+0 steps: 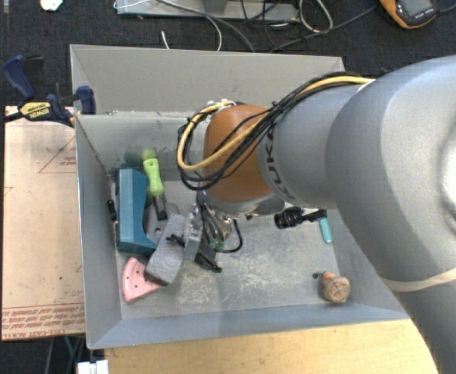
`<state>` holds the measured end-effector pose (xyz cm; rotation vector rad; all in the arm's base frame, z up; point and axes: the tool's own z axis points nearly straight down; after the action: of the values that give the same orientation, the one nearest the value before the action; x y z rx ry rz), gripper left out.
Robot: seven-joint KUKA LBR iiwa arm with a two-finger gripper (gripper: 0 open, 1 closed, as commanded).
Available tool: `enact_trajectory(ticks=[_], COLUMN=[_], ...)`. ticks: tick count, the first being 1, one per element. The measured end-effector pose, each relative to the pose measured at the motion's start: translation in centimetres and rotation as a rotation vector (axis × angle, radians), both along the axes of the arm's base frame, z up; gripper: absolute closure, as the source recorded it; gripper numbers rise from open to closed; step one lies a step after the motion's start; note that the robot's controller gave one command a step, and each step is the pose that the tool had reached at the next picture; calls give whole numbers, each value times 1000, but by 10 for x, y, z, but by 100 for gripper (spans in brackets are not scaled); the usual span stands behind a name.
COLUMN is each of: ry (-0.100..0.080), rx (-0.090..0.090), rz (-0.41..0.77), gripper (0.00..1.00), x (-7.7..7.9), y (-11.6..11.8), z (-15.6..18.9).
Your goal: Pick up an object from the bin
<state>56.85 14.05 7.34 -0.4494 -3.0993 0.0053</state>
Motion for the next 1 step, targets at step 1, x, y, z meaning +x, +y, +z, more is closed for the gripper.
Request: enact_trajectory(ticks=[1], ry=[0], rx=[0], rz=[-1], gripper=[100], x=[0], y=[0], z=[0])
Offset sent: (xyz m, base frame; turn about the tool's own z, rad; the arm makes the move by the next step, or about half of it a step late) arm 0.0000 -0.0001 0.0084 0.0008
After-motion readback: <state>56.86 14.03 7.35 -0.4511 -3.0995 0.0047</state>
